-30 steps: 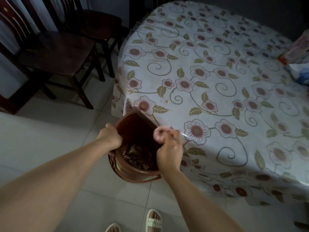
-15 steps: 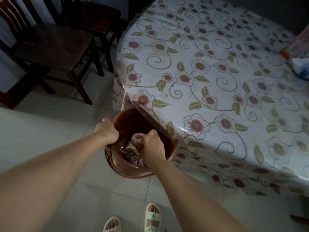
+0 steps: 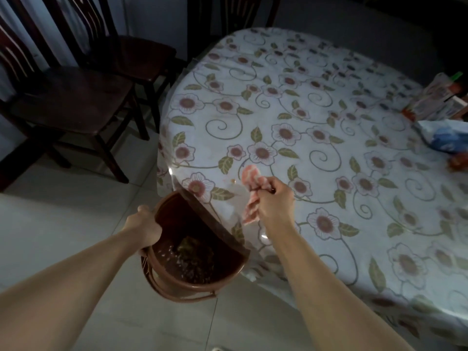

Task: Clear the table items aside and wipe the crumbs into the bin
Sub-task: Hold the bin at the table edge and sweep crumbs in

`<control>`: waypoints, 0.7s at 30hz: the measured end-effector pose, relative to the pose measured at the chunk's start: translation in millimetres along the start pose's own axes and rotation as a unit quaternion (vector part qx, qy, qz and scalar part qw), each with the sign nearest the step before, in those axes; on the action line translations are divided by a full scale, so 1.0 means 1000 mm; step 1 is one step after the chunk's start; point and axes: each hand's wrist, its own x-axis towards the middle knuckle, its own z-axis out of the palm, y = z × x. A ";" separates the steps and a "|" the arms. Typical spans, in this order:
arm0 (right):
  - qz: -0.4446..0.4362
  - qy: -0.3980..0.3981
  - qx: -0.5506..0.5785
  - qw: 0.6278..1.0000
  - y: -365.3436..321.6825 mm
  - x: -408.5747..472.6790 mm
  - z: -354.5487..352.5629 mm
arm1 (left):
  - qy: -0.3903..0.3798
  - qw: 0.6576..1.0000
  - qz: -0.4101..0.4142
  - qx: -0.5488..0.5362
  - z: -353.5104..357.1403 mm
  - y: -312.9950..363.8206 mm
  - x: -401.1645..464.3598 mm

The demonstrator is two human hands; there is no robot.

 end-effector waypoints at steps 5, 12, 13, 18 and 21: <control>0.006 0.091 -0.002 0.996 -0.001 0.076 -0.031 | 0.011 1.000 0.000 0.009 -0.005 0.009 0.015; -0.005 0.172 -0.113 0.979 -0.002 0.168 -0.052 | 0.007 1.000 0.002 -0.002 -0.010 0.015 0.029; 0.000 0.171 -0.143 0.975 0.000 0.178 -0.050 | 0.004 1.000 0.001 0.001 -0.011 0.016 0.029; -0.023 0.114 -0.236 0.965 0.006 0.203 -0.025 | 0.009 1.000 0.009 0.009 -0.014 0.018 0.037; -0.074 0.091 -0.287 0.951 0.000 0.208 -0.012 | 0.001 1.000 0.015 0.013 -0.014 0.017 0.040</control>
